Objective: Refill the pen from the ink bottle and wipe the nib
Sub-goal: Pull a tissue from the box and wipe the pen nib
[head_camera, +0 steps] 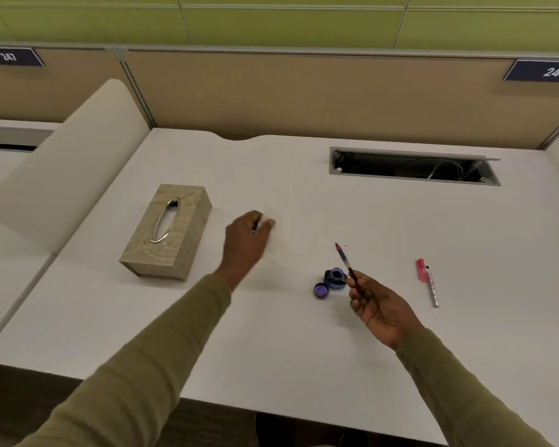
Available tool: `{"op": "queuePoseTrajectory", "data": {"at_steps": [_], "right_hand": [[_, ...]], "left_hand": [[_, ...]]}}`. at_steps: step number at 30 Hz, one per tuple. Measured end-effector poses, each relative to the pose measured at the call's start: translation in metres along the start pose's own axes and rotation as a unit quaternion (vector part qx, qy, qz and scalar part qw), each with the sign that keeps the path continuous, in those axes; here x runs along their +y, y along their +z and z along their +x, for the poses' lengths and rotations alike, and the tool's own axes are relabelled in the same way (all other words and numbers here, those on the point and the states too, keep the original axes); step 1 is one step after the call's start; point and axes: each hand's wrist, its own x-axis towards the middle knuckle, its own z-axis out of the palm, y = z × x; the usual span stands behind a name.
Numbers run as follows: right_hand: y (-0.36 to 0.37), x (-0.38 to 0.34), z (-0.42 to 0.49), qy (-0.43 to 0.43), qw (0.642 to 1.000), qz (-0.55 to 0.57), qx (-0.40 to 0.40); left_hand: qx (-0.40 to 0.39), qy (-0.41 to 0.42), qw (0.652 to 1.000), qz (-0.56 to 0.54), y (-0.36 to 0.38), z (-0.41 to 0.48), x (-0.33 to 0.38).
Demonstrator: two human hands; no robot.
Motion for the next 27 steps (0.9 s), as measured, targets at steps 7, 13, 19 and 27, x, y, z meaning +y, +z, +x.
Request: {"op": "queuePoseTrajectory", "data": {"at_steps": [7,13,19,27], "right_hand": [[0.003,0.003,-0.005,0.002,1.000,-0.009,-0.001],[0.003,0.003,-0.009,-0.011,0.999,-0.039,-0.004],[0.005,0.003,-0.013,-0.029,0.997,-0.074,0.003],[0.007,0.002,-0.016,-0.040,0.995,-0.087,0.008]], "left_hand": [[-0.034,-0.059,0.996,-0.064,0.057,-0.054,0.035],[-0.063,-0.201,0.954,-0.212,0.067,-0.057,0.046],[-0.113,-0.319,0.824,-0.453,0.060,-0.059,0.057],[-0.163,-0.293,0.828,-0.449,0.059,-0.070,0.059]]}}
